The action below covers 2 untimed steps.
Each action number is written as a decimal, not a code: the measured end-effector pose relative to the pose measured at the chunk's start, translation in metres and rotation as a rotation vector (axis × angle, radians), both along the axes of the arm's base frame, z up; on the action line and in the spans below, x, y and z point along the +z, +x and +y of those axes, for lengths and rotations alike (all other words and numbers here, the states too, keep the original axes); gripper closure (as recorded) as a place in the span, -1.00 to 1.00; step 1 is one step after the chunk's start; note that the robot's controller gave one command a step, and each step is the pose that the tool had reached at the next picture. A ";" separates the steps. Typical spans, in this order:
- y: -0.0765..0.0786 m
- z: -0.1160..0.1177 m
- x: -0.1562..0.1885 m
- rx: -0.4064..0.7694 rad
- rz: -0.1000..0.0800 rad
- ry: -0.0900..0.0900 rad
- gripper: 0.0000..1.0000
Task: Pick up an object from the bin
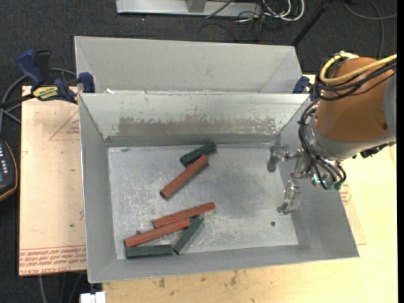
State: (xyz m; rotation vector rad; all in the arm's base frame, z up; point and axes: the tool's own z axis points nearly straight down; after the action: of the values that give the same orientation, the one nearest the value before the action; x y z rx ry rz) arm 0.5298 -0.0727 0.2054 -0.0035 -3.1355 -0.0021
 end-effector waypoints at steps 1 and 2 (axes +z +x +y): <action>0.015 0.049 -0.051 0.074 -0.003 0.002 -1.00; -0.029 0.115 -0.139 0.117 -0.002 0.003 -1.00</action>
Offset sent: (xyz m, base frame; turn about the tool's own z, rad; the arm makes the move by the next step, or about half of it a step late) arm 0.0152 0.0450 -0.0479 -0.0681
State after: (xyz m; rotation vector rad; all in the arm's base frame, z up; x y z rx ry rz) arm 0.5010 0.0427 0.0663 0.1800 -3.1320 -0.0063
